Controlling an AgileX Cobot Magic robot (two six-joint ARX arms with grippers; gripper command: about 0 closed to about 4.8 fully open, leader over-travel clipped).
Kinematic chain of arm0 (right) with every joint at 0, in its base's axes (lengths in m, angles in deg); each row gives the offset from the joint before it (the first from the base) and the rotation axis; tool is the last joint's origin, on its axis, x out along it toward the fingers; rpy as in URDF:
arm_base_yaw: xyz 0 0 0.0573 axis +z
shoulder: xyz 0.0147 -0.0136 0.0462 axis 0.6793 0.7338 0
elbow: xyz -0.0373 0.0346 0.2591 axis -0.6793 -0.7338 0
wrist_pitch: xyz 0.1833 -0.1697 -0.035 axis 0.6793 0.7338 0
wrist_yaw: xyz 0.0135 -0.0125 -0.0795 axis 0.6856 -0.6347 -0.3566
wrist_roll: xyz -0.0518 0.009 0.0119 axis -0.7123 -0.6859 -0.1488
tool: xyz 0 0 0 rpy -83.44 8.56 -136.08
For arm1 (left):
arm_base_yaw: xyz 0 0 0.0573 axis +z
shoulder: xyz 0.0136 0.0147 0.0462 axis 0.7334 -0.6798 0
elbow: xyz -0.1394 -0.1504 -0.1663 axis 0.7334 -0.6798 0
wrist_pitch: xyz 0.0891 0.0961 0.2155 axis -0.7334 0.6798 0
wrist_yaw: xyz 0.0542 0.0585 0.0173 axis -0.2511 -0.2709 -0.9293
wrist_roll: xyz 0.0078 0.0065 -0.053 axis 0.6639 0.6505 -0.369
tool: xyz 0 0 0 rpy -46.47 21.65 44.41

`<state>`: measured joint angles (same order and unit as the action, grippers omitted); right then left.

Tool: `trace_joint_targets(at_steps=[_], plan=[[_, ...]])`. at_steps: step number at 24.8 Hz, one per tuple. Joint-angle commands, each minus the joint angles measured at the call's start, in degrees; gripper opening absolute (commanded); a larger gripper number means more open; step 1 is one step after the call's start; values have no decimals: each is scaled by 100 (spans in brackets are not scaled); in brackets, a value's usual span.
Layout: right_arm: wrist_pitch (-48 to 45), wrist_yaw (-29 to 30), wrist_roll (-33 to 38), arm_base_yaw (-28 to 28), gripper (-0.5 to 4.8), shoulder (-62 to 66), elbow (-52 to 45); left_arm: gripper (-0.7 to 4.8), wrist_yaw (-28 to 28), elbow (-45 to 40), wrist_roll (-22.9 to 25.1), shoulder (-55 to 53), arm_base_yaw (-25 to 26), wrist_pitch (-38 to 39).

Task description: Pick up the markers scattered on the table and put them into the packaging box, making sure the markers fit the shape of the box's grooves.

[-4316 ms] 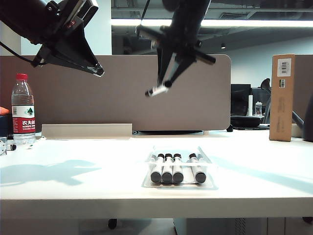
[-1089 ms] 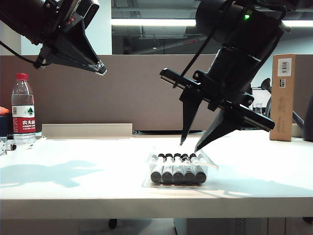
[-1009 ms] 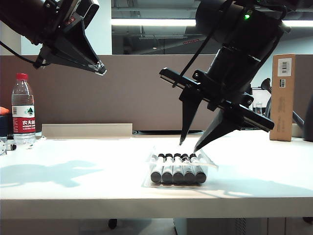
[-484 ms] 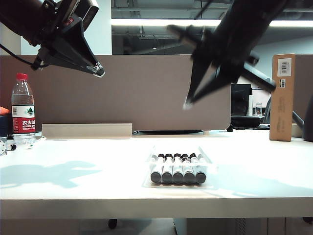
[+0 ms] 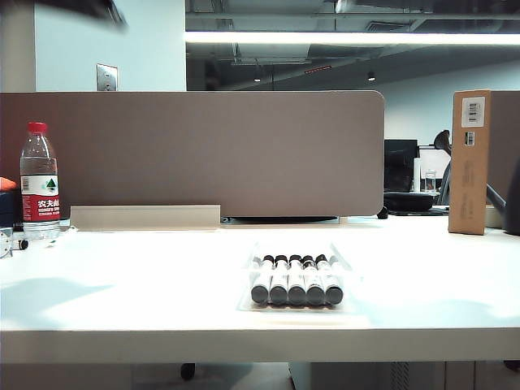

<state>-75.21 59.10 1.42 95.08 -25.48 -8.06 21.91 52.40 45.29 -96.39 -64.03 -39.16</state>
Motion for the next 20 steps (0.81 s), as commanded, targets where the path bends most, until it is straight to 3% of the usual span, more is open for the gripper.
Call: trace_joint_targets(at_steps=[1,3,5,9,20], plan=[[-258,459,-831,35,-1,-732,-103,-6,-522,-52,-750,957,9,-74],[-496,490,-1080,35,-1,-1207,-271,-6,-931,-330,-750,1891,9,-79],[-520,503,-1139,35,-1,-1543,-396,-6,-922,-636,-981,2688,9,-63],[-295,476,-1141,35,-1,-1698,-417,-6,-831,-1099,-968,3711,11,74],[-302,518,-1139,42,-1,-1690,-417,-5,-713,-1145,-973,4111,11,424]])
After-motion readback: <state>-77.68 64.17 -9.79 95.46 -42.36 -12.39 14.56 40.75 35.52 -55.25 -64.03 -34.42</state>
